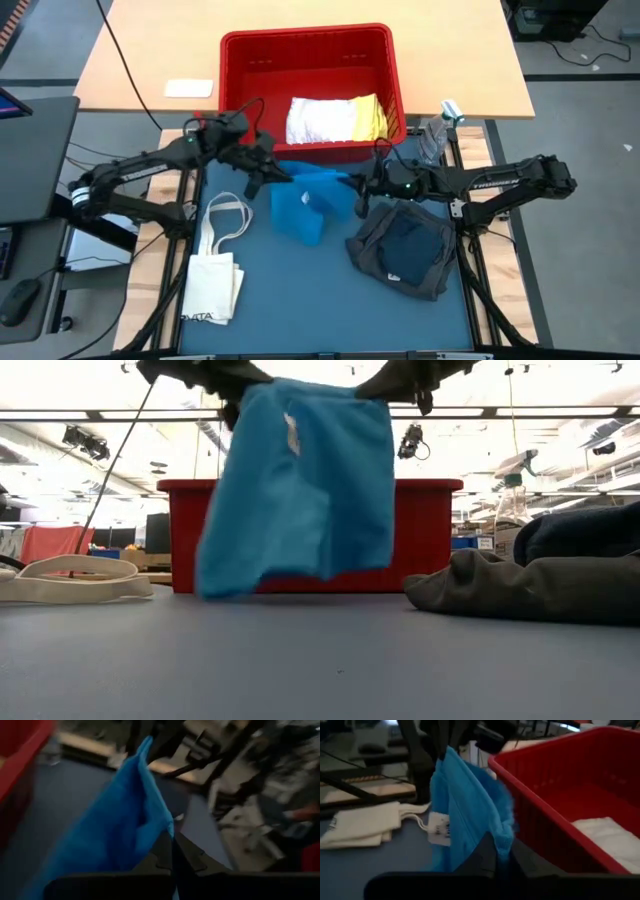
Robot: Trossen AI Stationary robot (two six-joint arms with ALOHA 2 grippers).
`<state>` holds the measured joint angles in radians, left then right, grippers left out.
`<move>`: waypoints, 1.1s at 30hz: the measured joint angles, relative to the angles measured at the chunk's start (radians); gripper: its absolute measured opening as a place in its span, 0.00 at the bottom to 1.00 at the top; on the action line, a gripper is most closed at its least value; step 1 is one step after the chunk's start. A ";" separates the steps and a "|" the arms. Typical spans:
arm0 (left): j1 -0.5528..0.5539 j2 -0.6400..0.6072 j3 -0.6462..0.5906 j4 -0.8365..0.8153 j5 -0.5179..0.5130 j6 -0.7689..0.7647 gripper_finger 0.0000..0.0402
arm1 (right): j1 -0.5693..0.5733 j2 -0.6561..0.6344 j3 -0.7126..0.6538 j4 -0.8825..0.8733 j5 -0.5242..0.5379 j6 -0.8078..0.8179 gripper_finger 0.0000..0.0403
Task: Fold Laundry from Bin
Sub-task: Fold the blue shorts
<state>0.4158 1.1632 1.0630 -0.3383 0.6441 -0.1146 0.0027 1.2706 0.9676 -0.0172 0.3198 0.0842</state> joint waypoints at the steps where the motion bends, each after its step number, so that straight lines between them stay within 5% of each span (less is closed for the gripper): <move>1: -0.015 -0.009 0.000 -0.038 -0.033 0.003 0.00 | 0.000 0.012 0.000 -0.001 0.002 0.004 0.04; 7: -0.226 0.015 -0.048 -0.208 -0.275 -0.094 0.00 | 0.056 0.157 -0.001 -0.028 -0.160 0.148 0.05; 14: -0.497 0.093 -0.230 -0.090 -0.440 -0.414 0.08 | 0.174 0.339 -0.002 -0.033 -0.317 0.310 0.05; 19: -0.584 0.107 -0.266 -0.068 -0.505 -0.507 0.20 | 0.201 0.381 -0.004 -0.062 -0.405 0.358 0.05; 24: -0.590 0.108 -0.258 -0.068 -0.579 -0.423 0.31 | 0.208 0.379 -0.003 -0.088 -0.402 0.362 0.05; 33: -0.644 0.130 -0.269 -0.027 -0.609 -0.018 0.51 | 0.204 0.374 -0.003 -0.082 -0.357 0.439 0.05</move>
<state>-0.2278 1.2935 0.7937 -0.3651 0.0348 -0.1326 0.2067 1.6444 0.9646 -0.0992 -0.0372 0.5236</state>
